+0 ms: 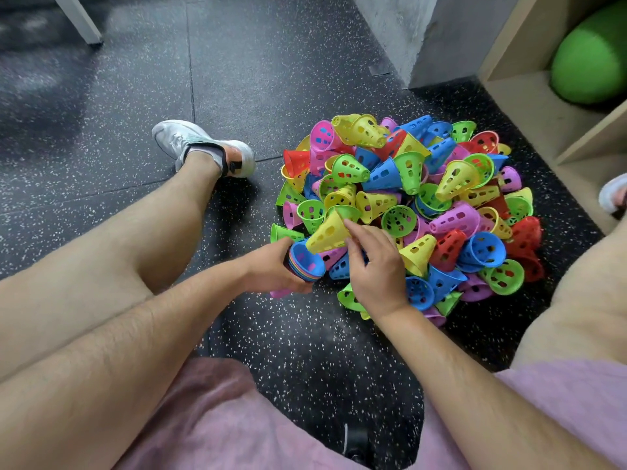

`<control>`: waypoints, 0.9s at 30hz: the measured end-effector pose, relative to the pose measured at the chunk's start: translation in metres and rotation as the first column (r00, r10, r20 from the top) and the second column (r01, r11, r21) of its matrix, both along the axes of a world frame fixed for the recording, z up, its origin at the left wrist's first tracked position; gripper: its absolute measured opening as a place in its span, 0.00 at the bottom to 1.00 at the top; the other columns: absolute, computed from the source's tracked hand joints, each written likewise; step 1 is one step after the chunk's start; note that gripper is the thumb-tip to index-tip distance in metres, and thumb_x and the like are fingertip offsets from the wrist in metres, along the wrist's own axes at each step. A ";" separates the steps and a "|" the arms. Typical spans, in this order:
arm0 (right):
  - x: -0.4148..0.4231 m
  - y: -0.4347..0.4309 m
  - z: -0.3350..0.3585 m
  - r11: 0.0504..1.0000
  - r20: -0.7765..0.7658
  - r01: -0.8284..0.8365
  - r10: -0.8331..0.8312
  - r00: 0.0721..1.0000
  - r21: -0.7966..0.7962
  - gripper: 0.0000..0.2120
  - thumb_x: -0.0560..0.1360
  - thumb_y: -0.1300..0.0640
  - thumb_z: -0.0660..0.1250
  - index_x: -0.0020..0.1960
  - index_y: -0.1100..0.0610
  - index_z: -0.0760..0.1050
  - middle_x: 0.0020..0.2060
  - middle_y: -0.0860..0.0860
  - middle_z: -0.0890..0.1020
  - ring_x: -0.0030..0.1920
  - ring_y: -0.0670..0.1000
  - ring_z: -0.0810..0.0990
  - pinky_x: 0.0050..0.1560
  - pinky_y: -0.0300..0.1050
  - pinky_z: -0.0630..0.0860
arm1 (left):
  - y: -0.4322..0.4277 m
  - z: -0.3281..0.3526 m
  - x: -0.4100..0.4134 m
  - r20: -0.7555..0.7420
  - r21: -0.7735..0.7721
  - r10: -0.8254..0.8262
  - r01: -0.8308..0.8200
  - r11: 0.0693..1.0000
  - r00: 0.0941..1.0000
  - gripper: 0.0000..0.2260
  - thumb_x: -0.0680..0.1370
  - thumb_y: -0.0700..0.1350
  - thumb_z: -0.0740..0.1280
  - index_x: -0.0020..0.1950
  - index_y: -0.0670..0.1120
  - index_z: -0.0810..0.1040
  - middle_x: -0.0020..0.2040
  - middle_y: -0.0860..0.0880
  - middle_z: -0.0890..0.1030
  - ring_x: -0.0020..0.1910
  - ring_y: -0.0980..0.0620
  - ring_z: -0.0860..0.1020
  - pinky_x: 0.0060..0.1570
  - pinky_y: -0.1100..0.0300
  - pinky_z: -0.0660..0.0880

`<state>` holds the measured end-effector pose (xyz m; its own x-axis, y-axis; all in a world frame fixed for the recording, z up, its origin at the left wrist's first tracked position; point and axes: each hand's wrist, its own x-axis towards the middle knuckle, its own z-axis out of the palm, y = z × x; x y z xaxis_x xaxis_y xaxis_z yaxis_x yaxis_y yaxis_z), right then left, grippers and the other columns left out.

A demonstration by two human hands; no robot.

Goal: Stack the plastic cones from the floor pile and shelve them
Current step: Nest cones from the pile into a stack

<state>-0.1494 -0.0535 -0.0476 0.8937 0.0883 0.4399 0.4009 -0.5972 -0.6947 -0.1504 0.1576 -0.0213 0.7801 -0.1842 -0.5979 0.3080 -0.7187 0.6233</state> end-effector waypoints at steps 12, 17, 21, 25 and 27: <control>-0.014 0.008 -0.004 0.979 -0.161 -0.184 0.196 0.967 0.088 0.12 0.80 0.60 0.65 0.59 0.50 0.83 0.50 0.48 0.77 0.54 0.49 0.75 0.57 0.38 0.72 | -0.008 -0.001 0.002 0.141 -0.214 0.151 -0.119 0.970 0.978 0.23 0.70 0.43 0.83 0.60 0.48 0.78 0.50 0.53 0.86 0.45 0.61 0.82 0.48 0.67 0.78; -0.014 0.009 0.002 0.967 -0.232 -0.197 0.231 0.945 0.161 0.12 0.82 0.61 0.63 0.61 0.56 0.81 0.56 0.49 0.79 0.59 0.42 0.76 0.61 0.33 0.71 | -0.006 0.000 0.008 0.191 -0.161 0.143 -0.113 0.980 0.971 0.36 0.58 0.63 0.82 0.62 0.51 0.79 0.52 0.53 0.87 0.53 0.53 0.85 0.57 0.56 0.81; 0.002 0.006 -0.003 0.987 -0.289 -0.090 0.126 0.949 0.135 0.13 0.83 0.60 0.61 0.65 0.57 0.79 0.59 0.50 0.78 0.60 0.45 0.76 0.62 0.38 0.73 | -0.011 -0.003 0.012 0.177 -0.148 0.138 -0.112 0.983 0.975 0.26 0.66 0.51 0.85 0.60 0.52 0.78 0.51 0.54 0.86 0.50 0.55 0.84 0.53 0.61 0.79; 0.033 0.003 -0.010 0.996 -0.421 -0.048 0.013 0.907 -0.073 0.17 0.83 0.56 0.59 0.71 0.58 0.72 0.65 0.52 0.73 0.56 0.45 0.74 0.61 0.47 0.75 | -0.010 -0.006 0.014 0.166 -0.123 0.133 -0.114 0.986 0.977 0.25 0.67 0.49 0.84 0.59 0.53 0.77 0.50 0.56 0.85 0.45 0.60 0.82 0.42 0.74 0.73; 0.050 0.007 -0.012 0.972 -0.482 -0.091 -0.025 0.876 -0.216 0.22 0.82 0.51 0.61 0.75 0.55 0.66 0.67 0.54 0.69 0.55 0.51 0.76 0.57 0.50 0.77 | -0.008 -0.005 0.015 0.165 -0.129 0.136 -0.116 0.985 0.977 0.26 0.67 0.49 0.84 0.60 0.52 0.77 0.50 0.56 0.85 0.47 0.58 0.83 0.43 0.74 0.74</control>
